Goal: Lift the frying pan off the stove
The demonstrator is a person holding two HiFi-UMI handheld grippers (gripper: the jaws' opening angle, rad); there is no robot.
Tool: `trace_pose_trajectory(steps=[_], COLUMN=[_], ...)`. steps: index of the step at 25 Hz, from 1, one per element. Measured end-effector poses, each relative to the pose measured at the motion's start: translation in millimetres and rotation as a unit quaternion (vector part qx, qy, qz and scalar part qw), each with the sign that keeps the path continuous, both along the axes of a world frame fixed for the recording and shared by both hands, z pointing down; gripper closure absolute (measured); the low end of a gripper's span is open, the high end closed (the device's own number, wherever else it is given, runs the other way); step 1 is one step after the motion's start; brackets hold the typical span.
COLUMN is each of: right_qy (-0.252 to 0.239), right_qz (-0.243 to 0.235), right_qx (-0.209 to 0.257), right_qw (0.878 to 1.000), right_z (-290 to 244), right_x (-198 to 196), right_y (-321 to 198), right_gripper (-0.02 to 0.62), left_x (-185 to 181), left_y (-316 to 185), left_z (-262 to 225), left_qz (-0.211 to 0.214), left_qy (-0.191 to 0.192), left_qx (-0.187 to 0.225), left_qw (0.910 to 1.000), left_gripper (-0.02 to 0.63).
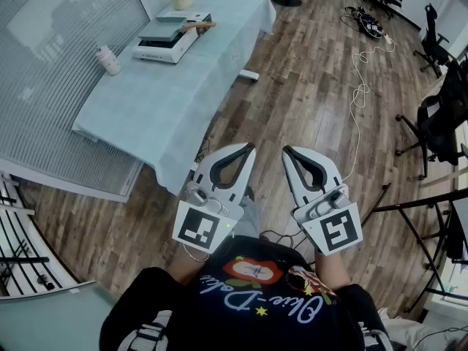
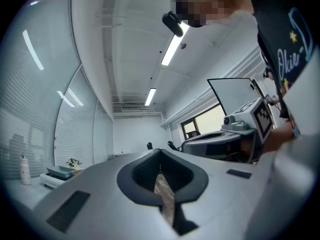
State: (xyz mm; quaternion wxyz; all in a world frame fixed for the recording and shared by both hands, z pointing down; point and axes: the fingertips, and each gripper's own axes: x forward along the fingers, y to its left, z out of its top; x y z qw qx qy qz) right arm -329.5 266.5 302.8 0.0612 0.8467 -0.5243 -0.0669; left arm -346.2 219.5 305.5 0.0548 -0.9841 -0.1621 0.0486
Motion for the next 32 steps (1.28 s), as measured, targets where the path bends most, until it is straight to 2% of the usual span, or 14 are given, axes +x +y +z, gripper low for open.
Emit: trace_pose_trajectory(steps=[7, 14, 32], right_qy=[-0.008, -0.012, -0.029], right_qz=[-0.005, -0.004, -0.035], right_qx=[0.0, -0.001, -0.015], right_qw=[1.0, 1.0, 0.999], right_z=[7, 11, 23], right_x=[10, 35, 144], right_y=[-5, -14, -68], right_gripper=[0.595, 0.595, 0.595], left_x=[9, 33, 136], left_y=[-4, -15, -73], left_z=[5, 8, 24], left_qz=[-0.004, -0.008, -0.044], left_qy=[-0.003, -0.003, -0.018], left_qx=[-0.001, -0.008, -0.009], left_qw=[1.0, 0.9999, 0.9989], left_gripper=[0.601, 0.601, 0.601])
